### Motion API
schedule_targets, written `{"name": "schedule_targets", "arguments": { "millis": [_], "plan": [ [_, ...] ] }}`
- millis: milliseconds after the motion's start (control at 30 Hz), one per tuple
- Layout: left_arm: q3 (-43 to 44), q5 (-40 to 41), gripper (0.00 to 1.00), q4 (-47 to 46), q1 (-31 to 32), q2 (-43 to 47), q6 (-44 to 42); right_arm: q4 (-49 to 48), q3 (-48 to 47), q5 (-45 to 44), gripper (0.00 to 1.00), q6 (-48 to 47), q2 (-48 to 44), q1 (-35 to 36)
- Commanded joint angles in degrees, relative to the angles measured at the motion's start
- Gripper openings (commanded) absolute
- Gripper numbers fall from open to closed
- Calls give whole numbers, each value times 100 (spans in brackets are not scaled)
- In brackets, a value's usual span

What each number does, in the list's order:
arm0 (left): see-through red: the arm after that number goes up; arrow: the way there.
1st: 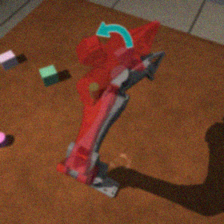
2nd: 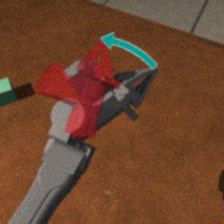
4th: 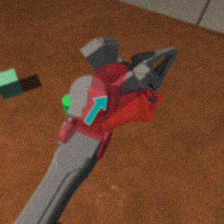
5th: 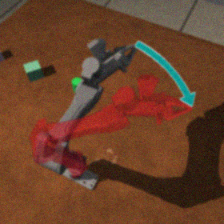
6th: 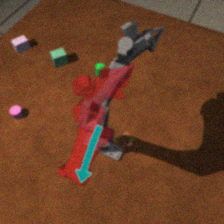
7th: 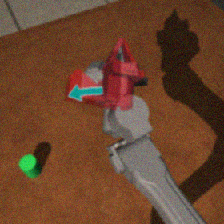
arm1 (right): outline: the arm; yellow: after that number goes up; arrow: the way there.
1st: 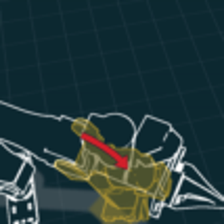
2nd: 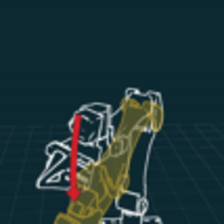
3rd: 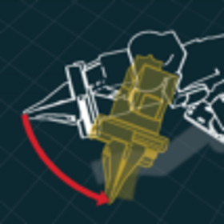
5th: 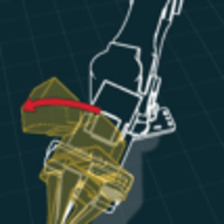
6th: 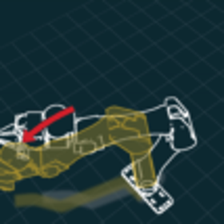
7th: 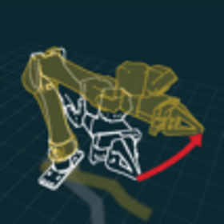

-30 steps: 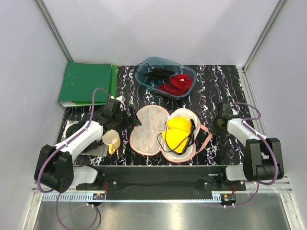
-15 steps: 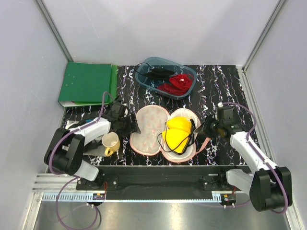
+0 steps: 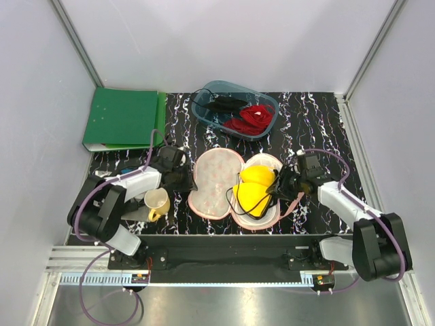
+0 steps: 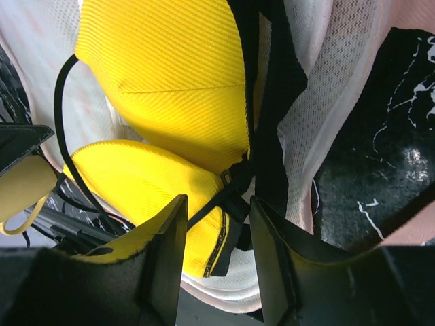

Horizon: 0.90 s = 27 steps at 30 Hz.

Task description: Place the bra in the laundry bag and zip it closed

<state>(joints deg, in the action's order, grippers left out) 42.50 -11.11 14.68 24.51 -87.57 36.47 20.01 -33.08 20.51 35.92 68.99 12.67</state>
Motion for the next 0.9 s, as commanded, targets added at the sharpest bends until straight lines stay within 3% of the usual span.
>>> {"name": "schedule_targets", "arguments": {
  "millis": [0, 67, 133, 500, 600, 867],
  "plan": [
    [48, 57, 21, -53, 27, -85, -87, -322, -49, -56, 50, -121, 184, 130],
    [83, 22, 7, -35, 27, -6, -105, -401, -76, -39, 49, -103, 334, 192],
    [135, 21, 0, 17, 27, 204, -140, -515, -128, -12, 49, -42, 474, 323],
    [408, -110, 0, 579, 238, 1715, -395, -806, -427, 295, 49, 214, 871, 667],
    [513, -233, 0, 703, 343, 1988, -412, -438, -524, 68, 50, 222, 502, 667],
    [1189, -488, 0, 966, 888, 2156, -351, 960, -928, -724, 64, -278, -360, 492]
  ]
}}
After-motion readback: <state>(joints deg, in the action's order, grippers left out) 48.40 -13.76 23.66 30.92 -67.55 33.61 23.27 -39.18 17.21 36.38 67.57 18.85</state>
